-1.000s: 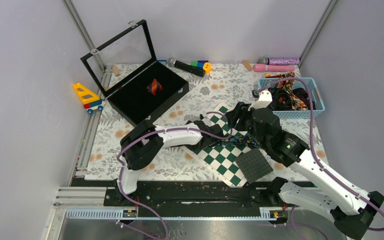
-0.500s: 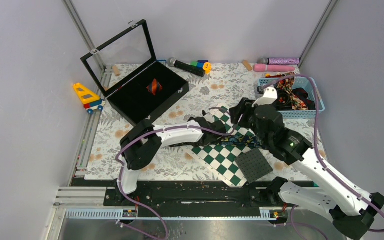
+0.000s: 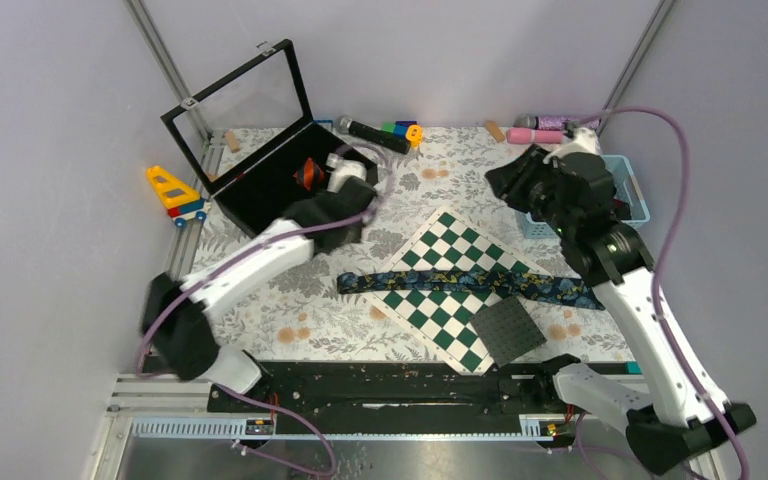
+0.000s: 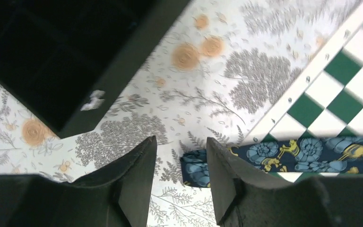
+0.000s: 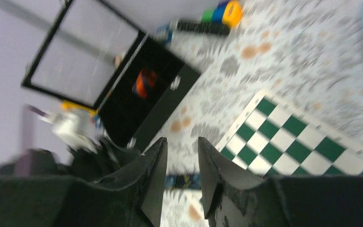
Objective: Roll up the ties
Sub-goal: Roll the tie at the center of the board.
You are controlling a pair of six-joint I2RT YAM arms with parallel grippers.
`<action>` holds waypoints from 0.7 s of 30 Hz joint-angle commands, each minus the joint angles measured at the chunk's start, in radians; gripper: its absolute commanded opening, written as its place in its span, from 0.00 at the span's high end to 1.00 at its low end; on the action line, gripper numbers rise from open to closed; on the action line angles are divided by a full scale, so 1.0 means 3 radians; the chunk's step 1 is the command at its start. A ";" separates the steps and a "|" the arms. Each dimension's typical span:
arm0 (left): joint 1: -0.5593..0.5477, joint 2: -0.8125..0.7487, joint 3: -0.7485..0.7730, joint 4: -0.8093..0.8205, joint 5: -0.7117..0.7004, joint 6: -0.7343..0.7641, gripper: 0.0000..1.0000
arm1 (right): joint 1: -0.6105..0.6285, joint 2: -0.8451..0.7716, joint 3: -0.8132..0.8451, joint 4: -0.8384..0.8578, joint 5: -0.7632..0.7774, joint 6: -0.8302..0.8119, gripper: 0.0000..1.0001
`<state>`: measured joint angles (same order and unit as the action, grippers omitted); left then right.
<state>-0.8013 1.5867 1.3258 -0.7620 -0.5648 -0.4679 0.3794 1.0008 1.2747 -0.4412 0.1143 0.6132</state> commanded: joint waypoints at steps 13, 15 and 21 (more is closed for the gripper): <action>0.1305 -0.1829 -0.1992 0.1625 0.1603 -0.0618 0.60 | 0.1242 0.1777 -0.0525 0.1205 -0.1469 0.0747 0.64; 0.1308 -0.1870 -0.2102 0.1635 0.1567 -0.0681 0.63 | 0.1314 0.1991 -0.0497 0.1409 -0.1623 0.0824 0.68; 0.1316 -0.1910 -0.2260 0.1579 0.1435 -0.0715 0.67 | 0.1449 0.2491 -0.0315 0.1648 -0.1964 0.0863 0.74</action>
<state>-0.4129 1.0397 0.6556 -0.3695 -0.1379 -0.6567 0.7937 1.7035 1.1091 -0.0547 -0.3775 0.8463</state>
